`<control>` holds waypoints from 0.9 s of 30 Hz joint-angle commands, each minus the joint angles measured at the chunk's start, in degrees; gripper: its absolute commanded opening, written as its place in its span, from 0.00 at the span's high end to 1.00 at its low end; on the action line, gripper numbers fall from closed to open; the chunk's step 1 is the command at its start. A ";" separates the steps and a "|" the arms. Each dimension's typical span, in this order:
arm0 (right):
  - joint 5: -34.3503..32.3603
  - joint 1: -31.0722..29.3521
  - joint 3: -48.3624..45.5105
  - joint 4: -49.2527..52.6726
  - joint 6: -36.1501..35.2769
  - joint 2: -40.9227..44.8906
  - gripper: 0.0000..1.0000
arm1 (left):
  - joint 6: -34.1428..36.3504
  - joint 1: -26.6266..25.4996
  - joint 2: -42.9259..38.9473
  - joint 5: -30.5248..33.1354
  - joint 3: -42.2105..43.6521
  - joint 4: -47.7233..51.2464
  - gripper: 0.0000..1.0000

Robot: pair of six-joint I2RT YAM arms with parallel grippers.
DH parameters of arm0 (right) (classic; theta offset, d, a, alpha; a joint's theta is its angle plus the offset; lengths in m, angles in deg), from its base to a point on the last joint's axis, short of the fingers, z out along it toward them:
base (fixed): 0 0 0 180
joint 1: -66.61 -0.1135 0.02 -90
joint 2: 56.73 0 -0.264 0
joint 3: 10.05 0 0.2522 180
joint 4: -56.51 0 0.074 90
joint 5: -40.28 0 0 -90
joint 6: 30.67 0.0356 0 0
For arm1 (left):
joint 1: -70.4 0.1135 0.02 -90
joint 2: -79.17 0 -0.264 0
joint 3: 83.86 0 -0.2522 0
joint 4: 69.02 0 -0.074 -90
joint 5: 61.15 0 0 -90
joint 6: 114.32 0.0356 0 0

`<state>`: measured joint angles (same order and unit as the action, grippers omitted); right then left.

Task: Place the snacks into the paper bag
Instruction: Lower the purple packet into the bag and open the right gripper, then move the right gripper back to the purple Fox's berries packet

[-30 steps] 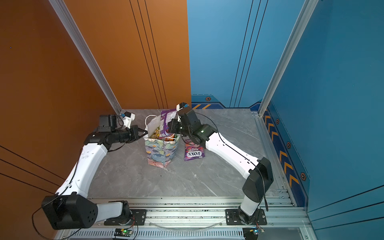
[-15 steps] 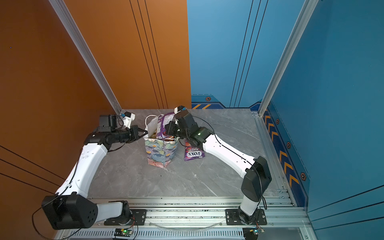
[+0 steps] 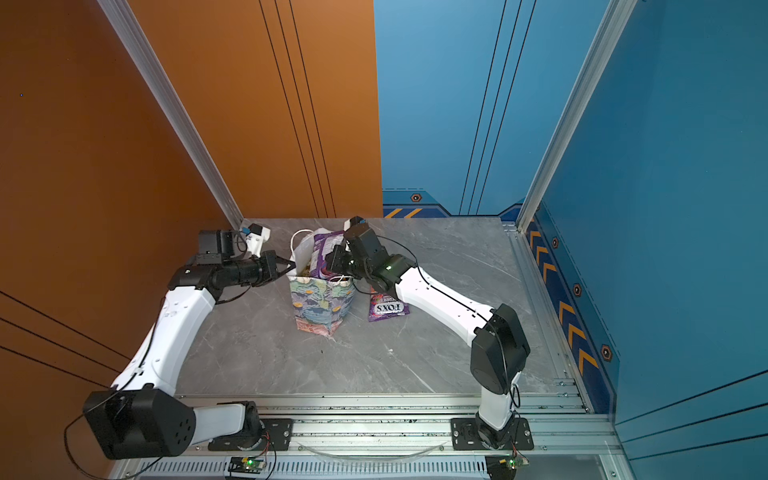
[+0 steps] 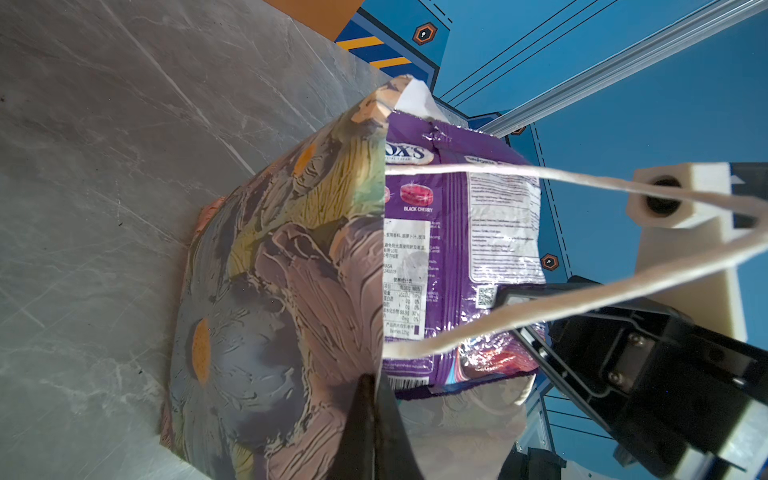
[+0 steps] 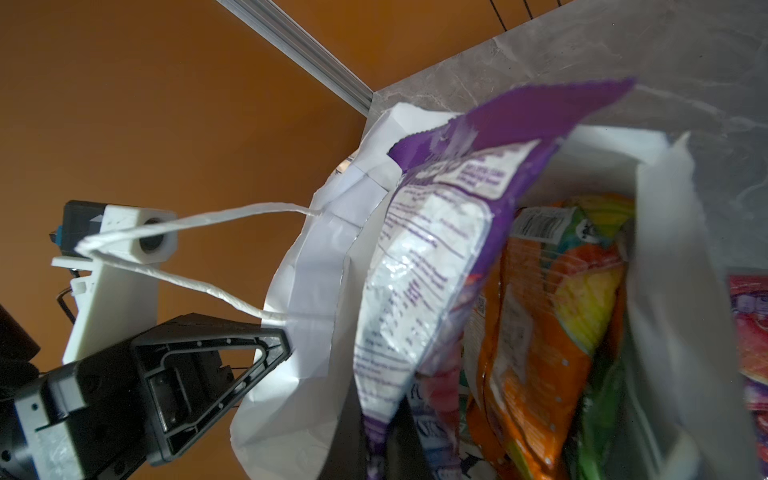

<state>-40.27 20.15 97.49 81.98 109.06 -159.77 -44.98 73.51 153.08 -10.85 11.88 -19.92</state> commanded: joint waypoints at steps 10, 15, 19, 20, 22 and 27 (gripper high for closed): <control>0.01 4.64 11.60 2.17 -5.01 2.96 0.40 | 0.10 0.88 -1.40 -1.59 0.77 -0.10 1.00; -1.95 5.91 7.28 4.82 -7.59 7.45 0.39 | 0.10 1.01 -1.08 -1.53 0.67 -0.10 1.00; -3.74 9.21 -0.48 4.19 -7.70 12.15 0.38 | 0.10 1.02 -0.84 -1.61 0.52 -0.16 1.00; -4.13 9.77 -2.56 4.20 -7.66 13.47 0.38 | 0.10 1.02 -0.85 -1.61 0.53 -0.13 1.00; -4.37 11.16 -6.11 4.70 -7.89 15.77 0.38 | 0.10 1.07 -0.70 -1.62 0.52 -0.10 1.00; -4.10 15.72 -16.52 6.92 -7.77 21.70 0.35 | 0.10 1.10 -0.63 -1.44 0.58 -0.14 1.00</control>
<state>-43.06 34.03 85.27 85.91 102.59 -140.93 -44.98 73.88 152.97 -11.12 11.99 -19.88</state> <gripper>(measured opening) 0.646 0.046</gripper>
